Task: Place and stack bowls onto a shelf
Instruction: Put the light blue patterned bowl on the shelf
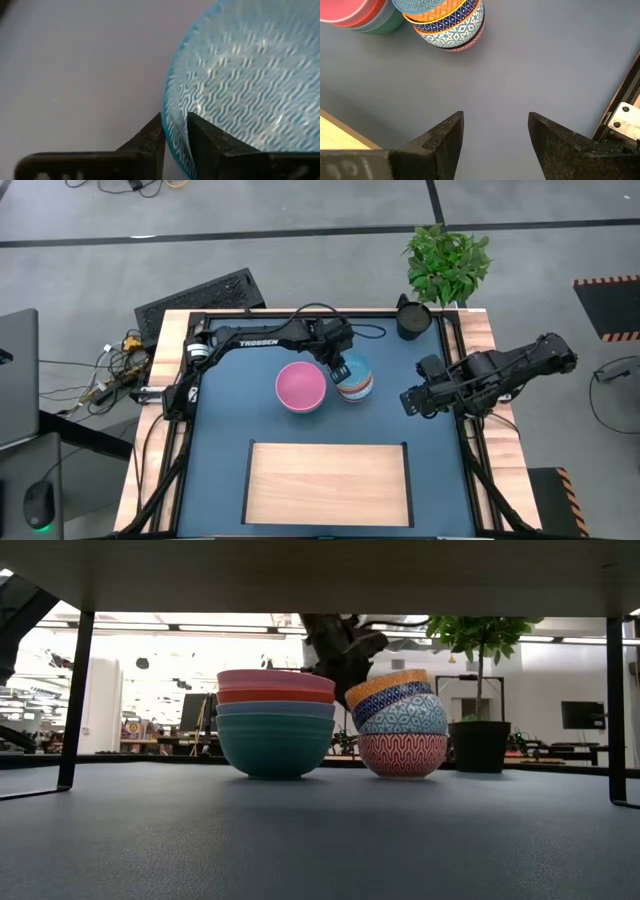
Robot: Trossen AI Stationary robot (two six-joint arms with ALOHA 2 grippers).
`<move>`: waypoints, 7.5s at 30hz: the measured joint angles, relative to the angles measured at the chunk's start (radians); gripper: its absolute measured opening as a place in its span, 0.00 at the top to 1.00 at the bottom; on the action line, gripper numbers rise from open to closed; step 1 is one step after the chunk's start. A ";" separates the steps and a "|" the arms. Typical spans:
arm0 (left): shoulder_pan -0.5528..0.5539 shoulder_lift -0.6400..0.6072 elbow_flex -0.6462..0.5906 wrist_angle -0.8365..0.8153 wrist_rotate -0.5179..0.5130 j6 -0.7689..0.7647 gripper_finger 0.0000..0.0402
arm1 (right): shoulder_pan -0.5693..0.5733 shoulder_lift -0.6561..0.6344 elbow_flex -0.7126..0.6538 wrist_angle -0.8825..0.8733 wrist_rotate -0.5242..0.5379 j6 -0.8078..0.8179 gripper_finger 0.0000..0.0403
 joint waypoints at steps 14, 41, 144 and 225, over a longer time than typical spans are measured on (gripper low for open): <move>0.000 -0.005 0.024 -0.012 0.018 -0.025 0.99 | 0.000 0.000 0.000 0.000 0.001 0.000 0.38; -0.020 -0.027 0.408 -0.410 0.197 -0.120 1.00 | 0.117 -0.113 0.000 -0.001 -0.011 0.147 0.38; -0.862 -0.126 0.412 -0.881 -0.260 -0.749 1.00 | 0.262 -0.221 0.000 -0.090 0.055 -0.028 0.38; -0.778 -0.468 -0.170 -0.400 -0.067 -0.852 0.55 | 0.262 -0.221 -0.001 -0.091 0.074 -0.057 0.38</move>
